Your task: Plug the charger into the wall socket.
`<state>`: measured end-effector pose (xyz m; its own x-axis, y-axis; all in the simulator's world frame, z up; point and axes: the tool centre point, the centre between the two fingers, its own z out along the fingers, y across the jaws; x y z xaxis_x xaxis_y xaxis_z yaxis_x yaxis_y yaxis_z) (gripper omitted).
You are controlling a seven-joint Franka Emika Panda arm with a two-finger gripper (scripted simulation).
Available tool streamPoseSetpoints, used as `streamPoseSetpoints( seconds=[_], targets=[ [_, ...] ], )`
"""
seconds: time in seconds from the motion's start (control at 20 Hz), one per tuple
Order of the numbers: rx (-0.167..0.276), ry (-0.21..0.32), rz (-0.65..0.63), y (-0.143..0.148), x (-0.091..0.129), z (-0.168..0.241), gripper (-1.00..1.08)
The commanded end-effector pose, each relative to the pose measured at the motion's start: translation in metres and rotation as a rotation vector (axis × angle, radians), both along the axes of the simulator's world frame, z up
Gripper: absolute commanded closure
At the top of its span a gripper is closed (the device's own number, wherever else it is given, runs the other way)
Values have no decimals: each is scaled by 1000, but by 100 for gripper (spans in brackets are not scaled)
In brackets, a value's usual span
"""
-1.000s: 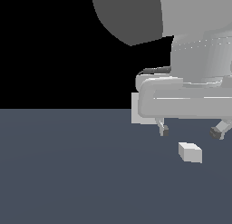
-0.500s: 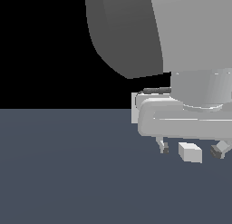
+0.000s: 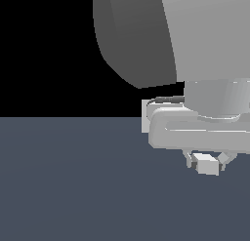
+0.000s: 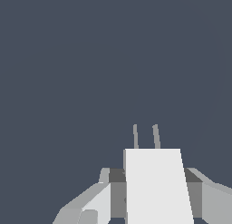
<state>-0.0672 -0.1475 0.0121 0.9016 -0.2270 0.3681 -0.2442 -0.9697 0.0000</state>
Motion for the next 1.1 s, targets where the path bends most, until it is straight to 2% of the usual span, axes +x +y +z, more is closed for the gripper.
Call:
streamPoseSetpoints(
  seconds=[0.0, 0.45, 1.05],
  targets=[
    [0, 0, 1, 0, 0, 0, 108],
    [-1, 0, 26, 7, 9, 12, 108],
    [-3, 0, 156, 42, 51, 74, 108]
  ],
)
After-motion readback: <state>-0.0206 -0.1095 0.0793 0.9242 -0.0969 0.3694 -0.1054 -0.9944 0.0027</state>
